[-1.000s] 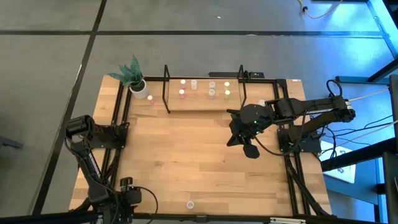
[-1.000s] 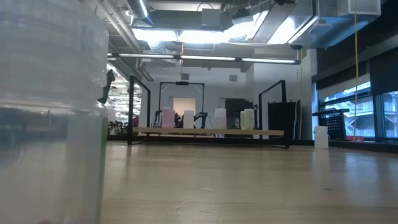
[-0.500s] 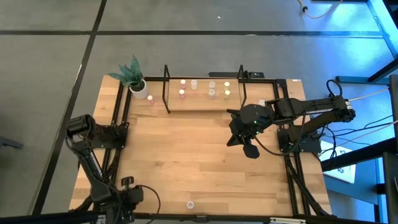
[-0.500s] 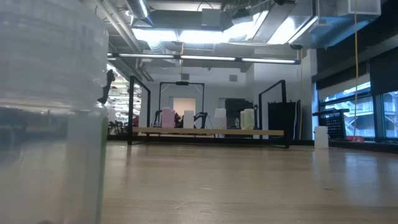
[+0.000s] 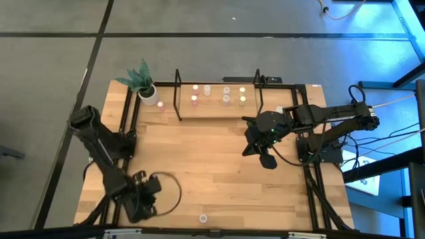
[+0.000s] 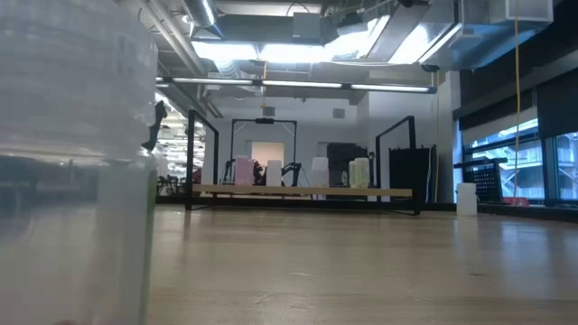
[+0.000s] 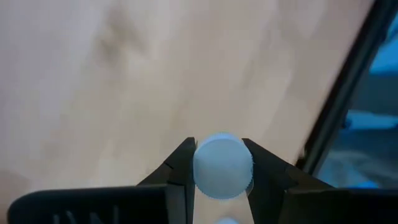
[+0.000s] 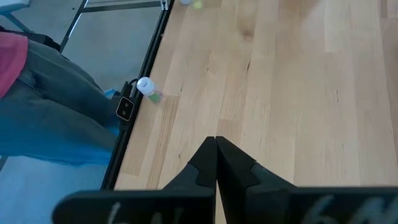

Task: Pick and place medicine bottles onto shelf by color
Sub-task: Put the yellow pill bottle on the shelf aligned with the other yellow pill bottles

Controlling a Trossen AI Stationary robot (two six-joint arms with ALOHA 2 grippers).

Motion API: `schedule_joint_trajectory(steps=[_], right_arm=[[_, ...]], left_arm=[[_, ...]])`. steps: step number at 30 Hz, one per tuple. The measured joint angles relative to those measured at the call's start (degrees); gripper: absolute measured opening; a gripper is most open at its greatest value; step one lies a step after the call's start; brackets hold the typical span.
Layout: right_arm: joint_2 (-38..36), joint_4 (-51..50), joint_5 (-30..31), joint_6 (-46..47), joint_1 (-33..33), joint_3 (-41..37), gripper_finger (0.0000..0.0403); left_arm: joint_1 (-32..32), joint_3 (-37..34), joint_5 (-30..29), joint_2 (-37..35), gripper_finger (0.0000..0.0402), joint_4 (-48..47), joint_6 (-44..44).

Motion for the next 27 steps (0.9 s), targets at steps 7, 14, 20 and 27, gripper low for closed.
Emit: schedule_joint_trajectory(steps=[7, 14, 20, 27], right_arm=[[0.00, 0.56, 0.07, -4.23, 0.00, 0.00, 0.0006], [0.00, 3.57, 0.04, -5.84, 0.00, 0.00, 0.0006], [0.00, 4.17, 0.18, -6.04, 0.00, 0.00, 0.0006], [-0.07, -1.46, 9.72, -4.68, -0.03, 0.00, 0.0006]], left_arm=[[11.78, 0.00, -1.03, -6.20, 0.0089, -2.69, 10.51], [23.51, 0.00, -0.13, -7.43, 0.0090, -2.26, 24.82], [31.15, 0.02, 0.64, -7.28, 0.0090, 2.64, 34.13], [38.23, 0.02, 1.31, -7.28, 0.0090, 11.56, 45.79]])
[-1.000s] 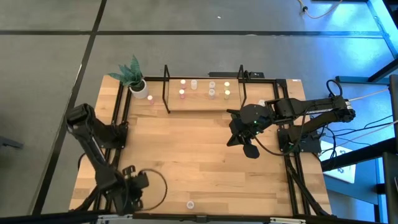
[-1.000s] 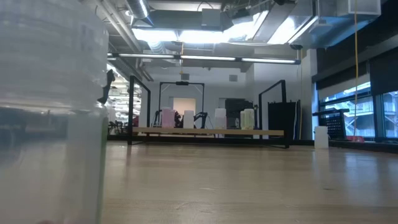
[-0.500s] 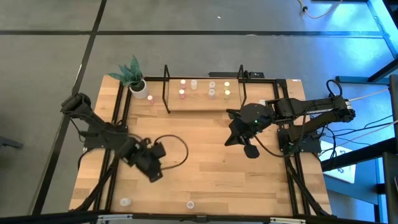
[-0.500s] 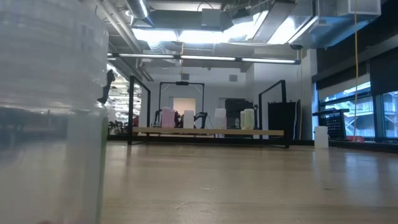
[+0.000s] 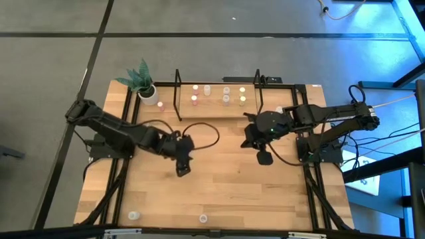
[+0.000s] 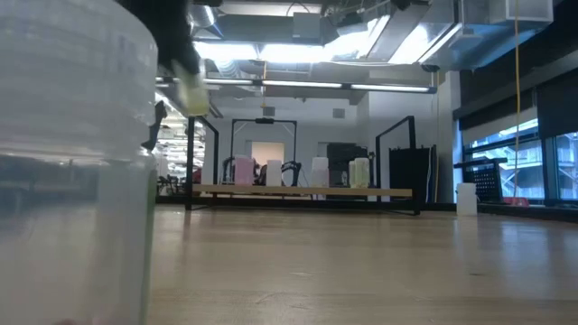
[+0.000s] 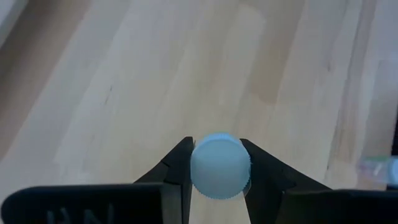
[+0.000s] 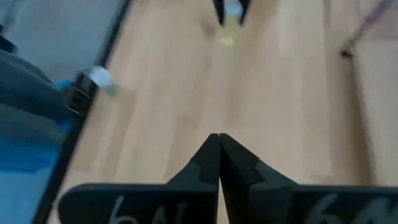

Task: Pick and place medicine bottles onto shelf by color
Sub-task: Put the yellow pill bottle on the shelf aligned with the other yellow pill bottles

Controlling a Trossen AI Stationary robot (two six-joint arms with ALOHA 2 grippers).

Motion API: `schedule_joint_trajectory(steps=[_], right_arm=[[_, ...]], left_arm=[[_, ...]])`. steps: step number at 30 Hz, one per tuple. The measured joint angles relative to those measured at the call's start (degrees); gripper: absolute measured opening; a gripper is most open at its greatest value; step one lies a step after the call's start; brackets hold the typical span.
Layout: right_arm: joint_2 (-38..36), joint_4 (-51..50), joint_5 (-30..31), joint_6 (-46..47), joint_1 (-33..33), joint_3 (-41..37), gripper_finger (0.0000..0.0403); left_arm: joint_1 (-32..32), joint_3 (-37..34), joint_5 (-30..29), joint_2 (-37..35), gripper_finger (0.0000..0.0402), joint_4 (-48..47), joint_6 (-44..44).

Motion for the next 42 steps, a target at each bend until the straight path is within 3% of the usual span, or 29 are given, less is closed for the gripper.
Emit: schedule_joint_trajectory(steps=[6, 12, 19, 22, 33, 42], right_arm=[[-2.29, -3.76, 1.78, -1.22, -0.07, 0.00, 0.0006], [-9.37, -4.85, 4.42, -1.22, -1.36, -3.22, 0.0006], [-21.87, 9.22, 7.94, 1.77, -3.91, -17.21, 0.0006], [-24.55, 13.62, 7.88, 0.90, -4.27, -20.44, 0.0006], [-25.57, 13.67, 5.76, -1.38, -4.07, -21.35, 0.0006], [-25.59, 13.18, 5.71, -1.49, -4.07, -21.35, 0.0006]], left_arm=[[5.76, 0.00, 3.69, 0.00, 0.0091, 4.22, 6.32], [9.50, 0.00, 5.61, 0.00, 0.0090, 9.12, 11.45], [13.09, 4.85, 5.26, 1.08, 0.0089, 10.01, 17.88], [14.37, 10.54, 5.02, 3.63, 0.0089, 7.32, 21.10], [15.40, 34.98, 4.89, 19.26, 0.0088, -13.67, 29.03], [12.71, 38.01, 5.58, 26.43, 0.0088, -17.31, 28.98]])
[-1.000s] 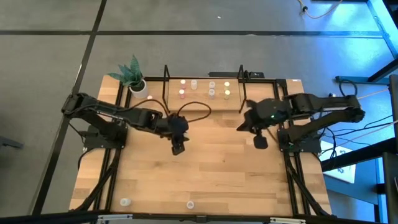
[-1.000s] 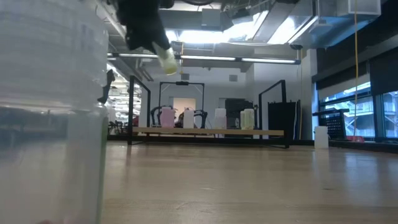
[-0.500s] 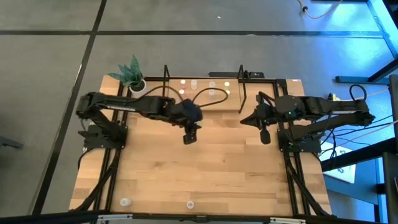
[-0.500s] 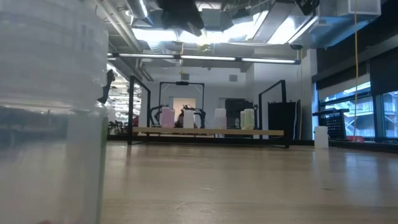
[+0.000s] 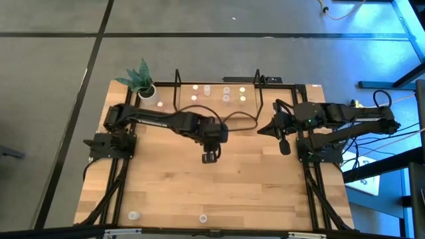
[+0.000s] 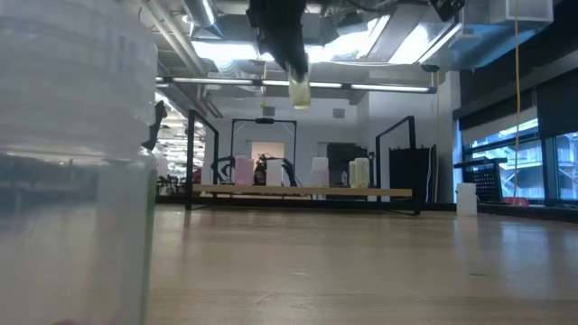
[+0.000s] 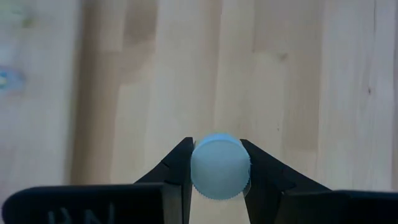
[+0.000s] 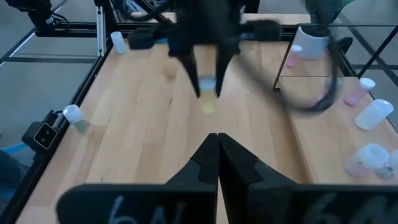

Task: Pick and place medicine bottles onto shelf by color
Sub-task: Put the yellow pill bottle on the shelf aligned with the other yellow pill bottles

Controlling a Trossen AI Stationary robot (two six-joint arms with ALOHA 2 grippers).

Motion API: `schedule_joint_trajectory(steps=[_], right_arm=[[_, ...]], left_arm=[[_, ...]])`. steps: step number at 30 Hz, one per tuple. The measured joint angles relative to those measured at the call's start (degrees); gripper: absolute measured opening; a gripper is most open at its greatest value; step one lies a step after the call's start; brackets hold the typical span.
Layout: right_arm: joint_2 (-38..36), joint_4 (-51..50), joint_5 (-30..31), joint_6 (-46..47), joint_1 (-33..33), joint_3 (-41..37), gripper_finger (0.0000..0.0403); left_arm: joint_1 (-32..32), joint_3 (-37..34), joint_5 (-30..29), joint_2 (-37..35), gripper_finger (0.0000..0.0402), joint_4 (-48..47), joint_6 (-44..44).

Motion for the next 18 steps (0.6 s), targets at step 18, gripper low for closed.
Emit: schedule_joint_trajectory(steps=[18], right_arm=[[0.01, -0.09, 0.10, 0.09, 0.00, 0.00, 0.0006]], left_arm=[[-0.54, -0.92, -0.05, 7.97, 0.0088, 2.55, -0.37]])
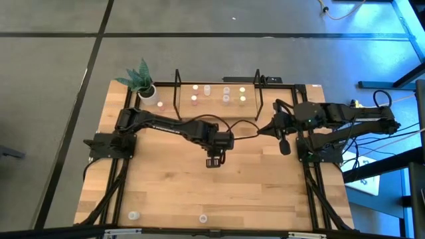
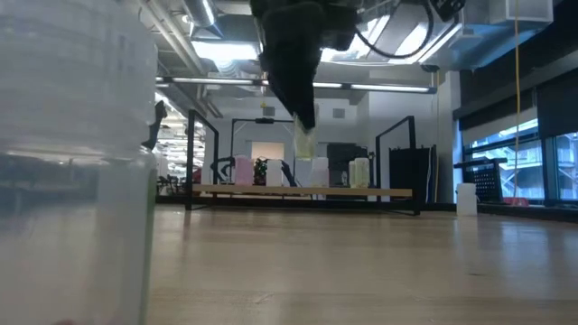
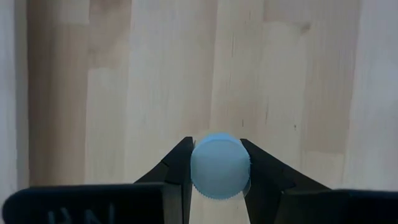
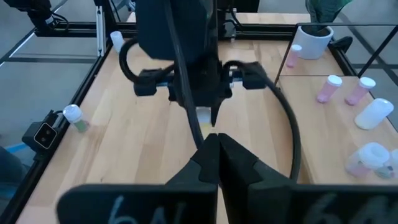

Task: Pick and place medicine bottles onto shelf by color
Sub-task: Put the yellow pill bottle on the shelf aligned with the other yellow pill bottles

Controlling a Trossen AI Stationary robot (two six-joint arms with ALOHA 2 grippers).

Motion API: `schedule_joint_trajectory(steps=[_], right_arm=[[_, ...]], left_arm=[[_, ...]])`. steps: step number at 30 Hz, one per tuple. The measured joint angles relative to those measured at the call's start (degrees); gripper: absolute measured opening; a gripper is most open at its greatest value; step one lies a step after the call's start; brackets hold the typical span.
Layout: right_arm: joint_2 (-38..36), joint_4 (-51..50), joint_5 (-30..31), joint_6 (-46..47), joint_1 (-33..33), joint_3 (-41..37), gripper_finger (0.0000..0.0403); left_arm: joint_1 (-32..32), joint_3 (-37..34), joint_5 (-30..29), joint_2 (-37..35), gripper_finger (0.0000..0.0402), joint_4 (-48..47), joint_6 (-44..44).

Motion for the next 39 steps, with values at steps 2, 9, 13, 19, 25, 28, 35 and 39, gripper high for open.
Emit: schedule_joint_trajectory(steps=[2, 9, 13, 19, 25, 28, 35, 39], right_arm=[[-0.03, 0.14, 0.01, -0.02, 0.00, 0.00, 0.0006], [-0.02, 0.42, 0.01, -0.07, 0.00, 0.00, 0.0006], [-0.01, 0.42, 0.01, -0.07, 0.00, 0.00, 0.0006], [-0.01, 0.40, 0.03, -0.07, 0.00, 0.00, 0.0006], [-0.01, 0.35, 0.03, -0.07, 0.00, 0.00, 0.0006], [-0.01, 0.35, 0.03, -0.07, 0.00, 0.00, 0.0006], [-0.01, 0.33, 0.03, -0.07, 0.00, 0.00, 0.0006], [-0.01, 0.33, 0.03, -0.07, 0.00, 0.00, 0.0006]], left_arm=[[0.00, -1.69, 0.20, 0.09, 0.0088, 2.97, -0.56], [0.05, -4.69, 2.38, 0.60, 0.0088, 7.83, -1.74], [0.04, -4.66, 0.52, 0.61, 0.0088, 6.61, -3.01], [-0.04, -7.13, -0.12, 0.61, 0.0088, 5.93, -4.65], [-0.07, -10.44, -0.88, 0.61, 0.0088, 9.24, -6.09], [-0.07, -12.52, -1.20, 0.61, 0.0088, 12.29, -6.41], [-0.07, -14.38, -1.75, 0.61, 0.0091, 14.36, -7.45], [-0.07, -14.56, -2.22, 0.61, 0.0093, 14.81, -7.58]])
